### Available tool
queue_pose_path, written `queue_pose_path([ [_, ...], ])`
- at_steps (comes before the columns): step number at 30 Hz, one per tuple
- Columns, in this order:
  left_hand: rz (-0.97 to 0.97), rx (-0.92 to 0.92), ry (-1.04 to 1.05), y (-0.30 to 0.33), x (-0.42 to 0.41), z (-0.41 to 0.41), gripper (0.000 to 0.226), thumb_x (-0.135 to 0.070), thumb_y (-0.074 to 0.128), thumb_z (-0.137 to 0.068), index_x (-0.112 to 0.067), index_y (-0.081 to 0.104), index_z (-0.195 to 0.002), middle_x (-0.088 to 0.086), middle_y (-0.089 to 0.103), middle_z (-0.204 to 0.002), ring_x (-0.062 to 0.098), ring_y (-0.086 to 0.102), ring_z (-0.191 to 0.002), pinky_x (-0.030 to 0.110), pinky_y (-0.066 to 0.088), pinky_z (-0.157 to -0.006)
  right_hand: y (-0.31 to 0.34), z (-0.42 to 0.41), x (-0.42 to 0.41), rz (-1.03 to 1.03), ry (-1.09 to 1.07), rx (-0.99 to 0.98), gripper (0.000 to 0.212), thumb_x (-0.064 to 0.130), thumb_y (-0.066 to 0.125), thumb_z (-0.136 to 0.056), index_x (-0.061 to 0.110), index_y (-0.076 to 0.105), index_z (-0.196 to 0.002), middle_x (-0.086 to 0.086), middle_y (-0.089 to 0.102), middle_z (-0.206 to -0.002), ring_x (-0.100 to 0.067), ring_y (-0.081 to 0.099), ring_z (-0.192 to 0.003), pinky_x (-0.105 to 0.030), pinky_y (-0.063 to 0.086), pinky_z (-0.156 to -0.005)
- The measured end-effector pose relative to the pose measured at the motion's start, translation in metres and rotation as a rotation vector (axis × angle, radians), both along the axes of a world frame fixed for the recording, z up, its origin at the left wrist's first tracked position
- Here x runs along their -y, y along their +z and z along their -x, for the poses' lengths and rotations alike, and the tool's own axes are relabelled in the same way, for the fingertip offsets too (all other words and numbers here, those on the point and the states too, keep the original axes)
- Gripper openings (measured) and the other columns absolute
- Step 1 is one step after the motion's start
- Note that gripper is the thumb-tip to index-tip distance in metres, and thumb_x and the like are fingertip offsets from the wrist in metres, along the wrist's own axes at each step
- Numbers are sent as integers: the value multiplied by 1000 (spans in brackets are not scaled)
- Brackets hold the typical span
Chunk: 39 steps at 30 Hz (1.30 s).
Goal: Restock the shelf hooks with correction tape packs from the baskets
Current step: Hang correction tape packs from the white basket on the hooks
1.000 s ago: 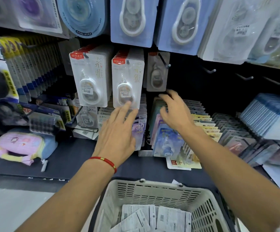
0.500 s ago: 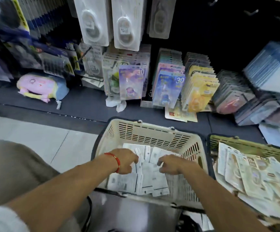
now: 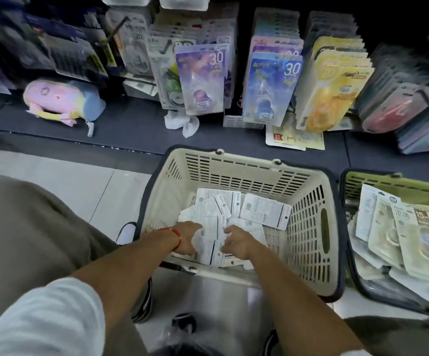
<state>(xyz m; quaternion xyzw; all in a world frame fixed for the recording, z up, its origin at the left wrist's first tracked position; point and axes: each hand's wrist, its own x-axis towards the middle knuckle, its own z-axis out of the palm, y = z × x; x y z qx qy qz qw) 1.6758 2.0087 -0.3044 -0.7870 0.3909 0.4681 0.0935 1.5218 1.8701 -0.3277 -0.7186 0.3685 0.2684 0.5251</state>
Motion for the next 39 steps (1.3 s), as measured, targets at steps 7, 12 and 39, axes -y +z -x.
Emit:
queue_pose_path([
  [7,3,41,-39,-17,3,-1,50,-12,67,-94,-30,60,-140,2,60,-143,24,59,-126,38,49,-107,-2,-6,6,-235,-113,69,15,-4,74,-92,10,73,-88,-17,72,-102,-23,71,-93,-36,63,-86],
  [12,172,39,151,-17,-1,-14,48,-7,55,-101,-21,58,-147,10,58,-148,31,59,-129,26,45,-101,-13,-17,24,-73,-516,163,1,14,70,-98,14,72,-99,-11,73,-112,-25,72,-96,-32,63,-72],
  [39,466,-88,320,31,5,-11,75,-27,91,-77,-27,54,-143,-3,65,-134,22,55,-130,34,48,-104,47,-25,45,-200,-418,477,21,13,83,-89,20,78,-108,-1,81,-105,-18,76,-99,-29,58,-85],
])
